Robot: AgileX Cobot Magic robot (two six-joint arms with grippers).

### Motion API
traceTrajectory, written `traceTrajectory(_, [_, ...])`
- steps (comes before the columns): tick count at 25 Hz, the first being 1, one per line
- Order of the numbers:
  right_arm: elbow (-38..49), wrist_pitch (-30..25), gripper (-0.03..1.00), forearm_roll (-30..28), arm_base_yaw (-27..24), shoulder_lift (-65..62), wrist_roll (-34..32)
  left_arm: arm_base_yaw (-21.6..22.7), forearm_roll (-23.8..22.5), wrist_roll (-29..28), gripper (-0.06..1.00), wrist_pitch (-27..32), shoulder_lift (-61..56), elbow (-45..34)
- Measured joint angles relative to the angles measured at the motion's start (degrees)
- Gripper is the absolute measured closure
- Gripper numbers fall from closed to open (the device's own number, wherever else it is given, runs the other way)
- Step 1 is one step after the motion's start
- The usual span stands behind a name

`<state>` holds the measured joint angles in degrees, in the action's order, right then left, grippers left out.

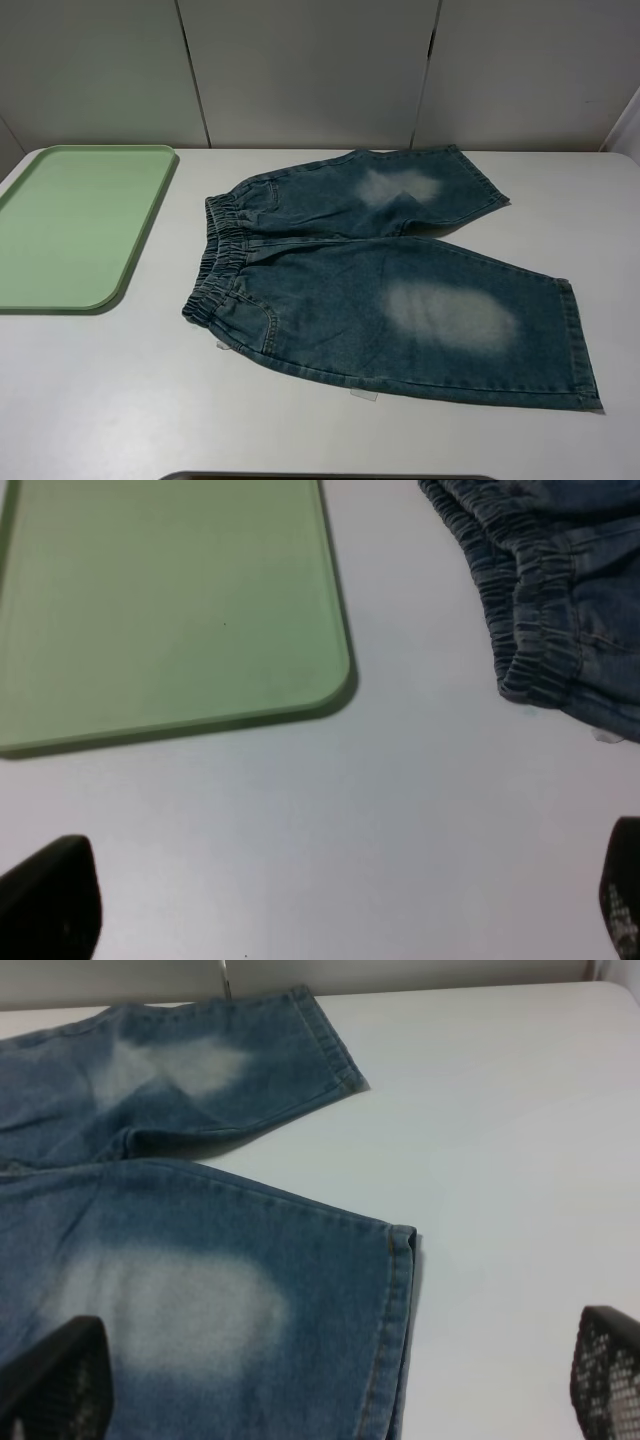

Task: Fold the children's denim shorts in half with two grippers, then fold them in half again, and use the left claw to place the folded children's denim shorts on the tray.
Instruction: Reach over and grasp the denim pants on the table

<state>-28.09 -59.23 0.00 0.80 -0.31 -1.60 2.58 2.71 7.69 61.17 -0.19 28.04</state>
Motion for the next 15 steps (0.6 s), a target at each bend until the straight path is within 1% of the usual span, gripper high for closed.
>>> traceTrajectory(15, [0.0, 0.0, 0.27, 0.3, 0.0, 0.0, 0.0, 0.0, 0.0, 0.0, -0.05, -0.1, 0.0, 0.0])
